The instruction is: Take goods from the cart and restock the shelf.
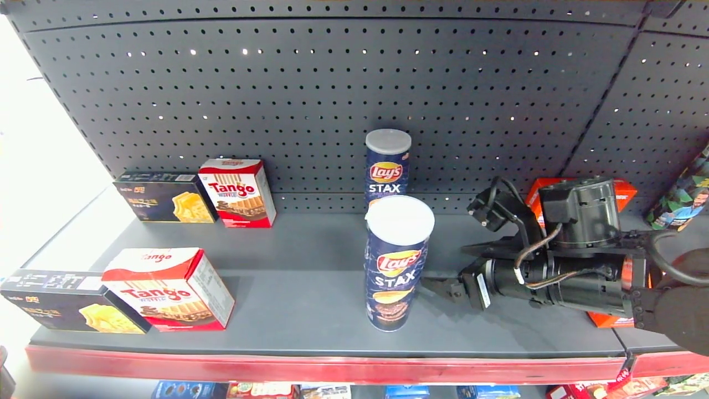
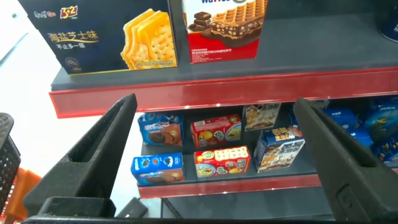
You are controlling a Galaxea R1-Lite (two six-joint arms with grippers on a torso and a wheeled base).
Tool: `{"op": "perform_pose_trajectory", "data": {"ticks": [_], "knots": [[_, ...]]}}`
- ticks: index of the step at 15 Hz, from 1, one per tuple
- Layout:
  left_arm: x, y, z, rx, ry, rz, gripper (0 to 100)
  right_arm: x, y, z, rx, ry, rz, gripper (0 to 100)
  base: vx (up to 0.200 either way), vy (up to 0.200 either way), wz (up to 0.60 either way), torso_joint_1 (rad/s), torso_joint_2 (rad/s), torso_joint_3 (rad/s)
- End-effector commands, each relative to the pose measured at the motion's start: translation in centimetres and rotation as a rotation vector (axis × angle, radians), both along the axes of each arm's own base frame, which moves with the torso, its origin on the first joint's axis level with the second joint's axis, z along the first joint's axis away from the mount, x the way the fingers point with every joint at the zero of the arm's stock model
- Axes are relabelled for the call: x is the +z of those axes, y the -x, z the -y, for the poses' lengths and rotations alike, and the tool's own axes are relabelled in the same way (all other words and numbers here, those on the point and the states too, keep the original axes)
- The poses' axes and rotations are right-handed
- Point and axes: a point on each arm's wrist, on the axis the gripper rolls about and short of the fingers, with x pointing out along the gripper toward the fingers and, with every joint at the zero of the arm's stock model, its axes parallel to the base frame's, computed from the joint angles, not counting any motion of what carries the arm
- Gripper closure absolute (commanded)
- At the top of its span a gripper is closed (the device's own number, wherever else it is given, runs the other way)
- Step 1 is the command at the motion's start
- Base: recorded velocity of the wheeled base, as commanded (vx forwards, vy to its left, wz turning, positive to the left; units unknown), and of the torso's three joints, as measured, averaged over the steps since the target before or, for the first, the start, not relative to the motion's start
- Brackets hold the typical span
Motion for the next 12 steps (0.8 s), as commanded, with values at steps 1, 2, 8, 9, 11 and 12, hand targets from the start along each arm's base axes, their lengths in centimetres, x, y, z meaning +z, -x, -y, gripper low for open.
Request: {"op": "perform_pose_trajectory", "data": {"ticks": [1,2,8,9,11,12], "knots": [[0.0,0.0,0.0,0.000,0.000,-0.001,0,1.3,0.2,1.2,-0.033,-0.033,0.050,0,0.000,0.000,0.00,0.000,0.00,0.000],[0.0,0.0,0.0,0.000,0.000,0.000,0,2.1,0.5,2.0,-0.057,-0.050,0.079,0,0.000,0.000,0.00,0.000,0.00,0.000],[0.0,0.0,0.0,0.001,0.000,-0.001,0,5.8,11.6,14.0,-0.445,-0.162,0.334,0,0.000,0.000,0.00,0.000,0.00,0.000],[0.0,0.0,0.0,0.001,0.000,-0.001,0,4.2,15.0,15.4,-0.514,-0.162,0.366,0,0.000,0.000,0.00,0.000,0.00,0.000],[0.0,0.0,0.0,0.000,0.000,-0.001,0,-0.1,21.1,16.5,-0.599,-0.172,0.451,0,0.000,0.000,0.00,0.000,0.00,0.000],[0.0,0.0,0.0,0.000,0.000,-0.001,0,-1.4,22.1,16.6,-0.614,-0.169,0.453,0,0.000,0.000,0.00,0.000,0.00,0.000]]}}
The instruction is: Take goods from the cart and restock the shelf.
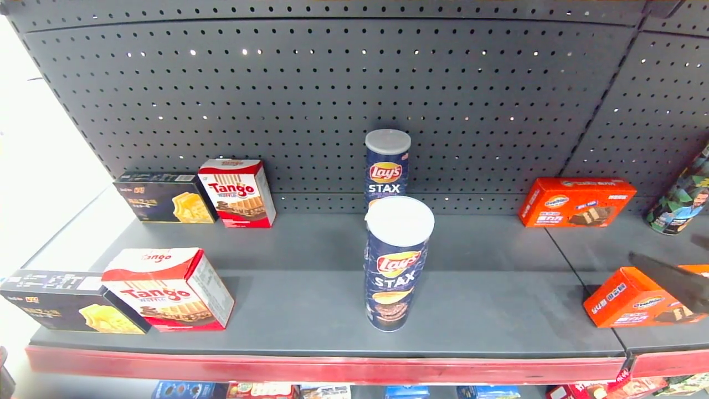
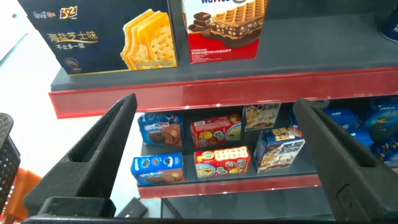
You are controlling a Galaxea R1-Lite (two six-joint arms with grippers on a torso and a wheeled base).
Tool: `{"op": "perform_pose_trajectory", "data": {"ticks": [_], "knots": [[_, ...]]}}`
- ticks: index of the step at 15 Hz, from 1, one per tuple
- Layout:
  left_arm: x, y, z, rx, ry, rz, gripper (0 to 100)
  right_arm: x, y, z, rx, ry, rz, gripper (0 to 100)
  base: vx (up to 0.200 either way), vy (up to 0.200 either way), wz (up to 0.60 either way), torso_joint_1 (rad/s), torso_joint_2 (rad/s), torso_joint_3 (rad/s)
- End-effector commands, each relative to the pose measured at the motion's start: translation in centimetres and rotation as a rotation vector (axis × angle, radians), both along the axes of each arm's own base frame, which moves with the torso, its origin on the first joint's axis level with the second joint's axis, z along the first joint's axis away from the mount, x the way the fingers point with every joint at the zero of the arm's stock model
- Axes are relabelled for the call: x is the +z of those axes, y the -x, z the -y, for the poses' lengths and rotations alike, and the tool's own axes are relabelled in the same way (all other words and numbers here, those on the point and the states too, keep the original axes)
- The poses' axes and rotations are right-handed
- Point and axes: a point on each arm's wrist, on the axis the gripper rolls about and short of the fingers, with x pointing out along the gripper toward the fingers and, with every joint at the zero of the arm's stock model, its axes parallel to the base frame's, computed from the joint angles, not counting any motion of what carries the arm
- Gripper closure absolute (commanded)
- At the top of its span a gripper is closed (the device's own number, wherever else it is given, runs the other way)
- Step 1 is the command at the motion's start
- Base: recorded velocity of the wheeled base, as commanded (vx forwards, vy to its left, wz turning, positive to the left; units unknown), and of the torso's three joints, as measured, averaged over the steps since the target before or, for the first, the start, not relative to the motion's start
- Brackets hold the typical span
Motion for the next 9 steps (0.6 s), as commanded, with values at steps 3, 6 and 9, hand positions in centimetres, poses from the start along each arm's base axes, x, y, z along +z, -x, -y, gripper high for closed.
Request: {"op": "perform_pose_trajectory", "data": {"ticks": [3,6,9], "knots": [[0.0,0.0,0.0,0.001,0.000,-0.001,0,-9.7,11.2,1.7,-0.186,-0.007,0.089,0,0.000,0.000,0.00,0.000,0.00,0.000],[0.0,0.0,0.0,-0.001,-0.003,-0.001,0,-14.1,12.1,2.0,-0.271,-0.041,0.107,0,0.000,0.000,0.00,0.000,0.00,0.000],[0.0,0.0,0.0,-0.001,-0.003,-0.001,0,-14.7,12.1,1.9,-0.238,-0.063,0.046,0,0.000,0.000,0.00,0.000,0.00,0.000]]}}
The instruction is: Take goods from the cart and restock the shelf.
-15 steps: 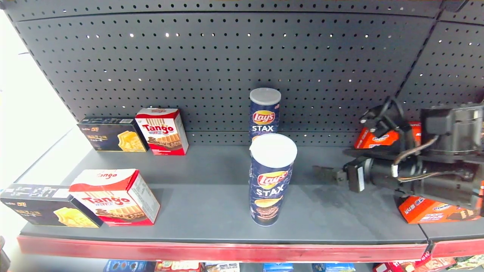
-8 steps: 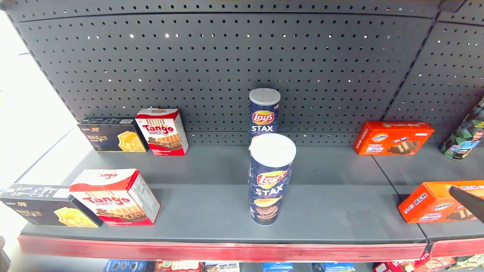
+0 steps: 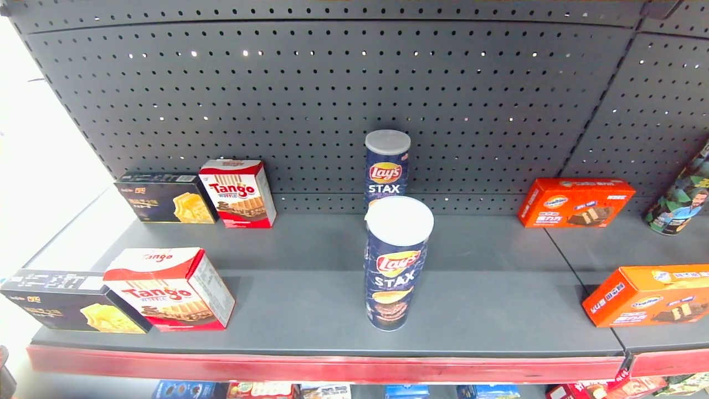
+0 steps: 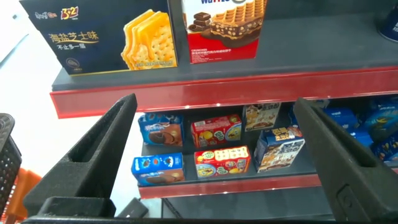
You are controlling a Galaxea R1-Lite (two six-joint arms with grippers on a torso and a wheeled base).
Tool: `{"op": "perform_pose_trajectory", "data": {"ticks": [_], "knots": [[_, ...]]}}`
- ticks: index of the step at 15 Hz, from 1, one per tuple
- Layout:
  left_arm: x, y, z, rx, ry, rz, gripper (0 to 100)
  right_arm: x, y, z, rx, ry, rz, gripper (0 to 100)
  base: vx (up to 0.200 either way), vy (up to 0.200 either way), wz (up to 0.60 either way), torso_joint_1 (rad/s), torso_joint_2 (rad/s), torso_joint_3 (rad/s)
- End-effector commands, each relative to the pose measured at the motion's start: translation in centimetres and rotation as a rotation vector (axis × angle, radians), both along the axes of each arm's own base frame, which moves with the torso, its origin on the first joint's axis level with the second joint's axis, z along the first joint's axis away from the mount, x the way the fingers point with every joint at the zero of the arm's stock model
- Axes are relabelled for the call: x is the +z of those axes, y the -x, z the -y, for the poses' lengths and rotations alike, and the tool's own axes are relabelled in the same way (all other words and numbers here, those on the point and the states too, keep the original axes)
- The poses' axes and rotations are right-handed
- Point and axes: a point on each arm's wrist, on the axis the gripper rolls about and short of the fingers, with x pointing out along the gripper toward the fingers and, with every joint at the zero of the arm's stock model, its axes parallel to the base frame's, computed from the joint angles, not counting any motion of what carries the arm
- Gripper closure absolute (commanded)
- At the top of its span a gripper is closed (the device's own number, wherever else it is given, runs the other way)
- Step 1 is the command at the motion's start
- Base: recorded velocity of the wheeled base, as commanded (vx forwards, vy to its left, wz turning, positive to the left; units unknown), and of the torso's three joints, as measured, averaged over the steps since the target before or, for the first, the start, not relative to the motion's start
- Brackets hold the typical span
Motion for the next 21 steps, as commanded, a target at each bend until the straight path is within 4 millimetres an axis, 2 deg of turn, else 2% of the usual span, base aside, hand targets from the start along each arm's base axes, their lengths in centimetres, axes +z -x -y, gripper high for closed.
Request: {"op": "perform_pose_trajectory", "data": {"ticks": [1,9,11,21], "knots": [[0.00,-0.01,0.00,0.000,0.000,-0.001,0,-0.47,0.37,-0.08,0.031,0.010,0.062,0,0.000,0.000,0.00,0.000,0.00,0.000],[-0.01,-0.02,-0.01,0.006,-0.014,0.001,0,-0.49,0.37,-0.08,0.030,0.007,0.061,0,0.000,0.000,0.00,0.000,0.00,0.000],[-0.01,-0.02,-0.01,0.007,-0.019,0.001,0,-0.49,0.37,-0.08,0.030,0.007,0.061,0,-0.200,0.000,0.00,0.002,0.00,0.002],[-0.01,-0.02,-0.02,0.014,0.009,0.000,0,-0.49,0.37,-0.08,0.029,0.006,0.061,0,-0.020,0.000,0.00,0.000,0.00,0.000]]}}
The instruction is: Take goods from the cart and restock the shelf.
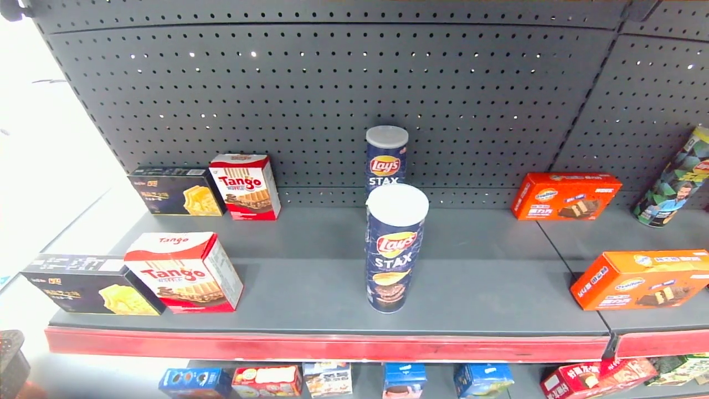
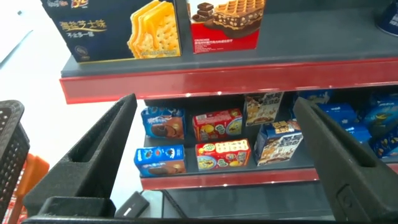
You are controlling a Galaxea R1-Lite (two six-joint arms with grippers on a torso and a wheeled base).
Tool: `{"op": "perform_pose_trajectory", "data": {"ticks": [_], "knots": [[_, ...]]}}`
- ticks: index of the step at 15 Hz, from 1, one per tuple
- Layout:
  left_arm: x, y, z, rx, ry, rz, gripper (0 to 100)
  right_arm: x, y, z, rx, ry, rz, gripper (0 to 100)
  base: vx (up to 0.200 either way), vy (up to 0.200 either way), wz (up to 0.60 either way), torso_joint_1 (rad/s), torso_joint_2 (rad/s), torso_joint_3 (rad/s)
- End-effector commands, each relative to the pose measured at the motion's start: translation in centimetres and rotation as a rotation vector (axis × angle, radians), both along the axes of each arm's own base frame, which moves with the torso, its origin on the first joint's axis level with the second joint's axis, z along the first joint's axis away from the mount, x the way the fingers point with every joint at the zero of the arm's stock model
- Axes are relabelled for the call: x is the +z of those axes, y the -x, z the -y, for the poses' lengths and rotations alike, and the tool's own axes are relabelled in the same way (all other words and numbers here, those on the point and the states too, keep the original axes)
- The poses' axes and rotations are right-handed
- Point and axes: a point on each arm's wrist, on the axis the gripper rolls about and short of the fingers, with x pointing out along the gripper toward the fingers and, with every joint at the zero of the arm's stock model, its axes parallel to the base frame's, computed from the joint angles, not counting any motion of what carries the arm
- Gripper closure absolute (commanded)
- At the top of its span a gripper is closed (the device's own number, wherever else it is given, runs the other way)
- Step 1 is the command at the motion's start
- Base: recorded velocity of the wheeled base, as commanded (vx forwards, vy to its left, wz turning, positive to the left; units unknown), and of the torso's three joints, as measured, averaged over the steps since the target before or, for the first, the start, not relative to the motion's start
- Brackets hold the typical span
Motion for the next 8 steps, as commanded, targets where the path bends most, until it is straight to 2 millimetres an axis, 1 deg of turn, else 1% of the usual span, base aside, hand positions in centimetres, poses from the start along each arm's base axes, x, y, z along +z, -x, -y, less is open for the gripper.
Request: {"op": "perform_pose_trajectory", "data": {"ticks": [1,8], "knots": [[-0.01,-0.01,0.00,0.001,0.000,-0.002,0,0.00,-0.03,0.00,0.000,0.001,-0.005,0,0.000,0.000,0.00,0.000,0.00,0.000],[-0.01,-0.01,0.00,0.001,0.000,-0.002,0,0.00,-0.03,0.00,0.002,0.002,-0.005,0,0.000,0.000,0.00,0.000,0.00,0.000]]}}
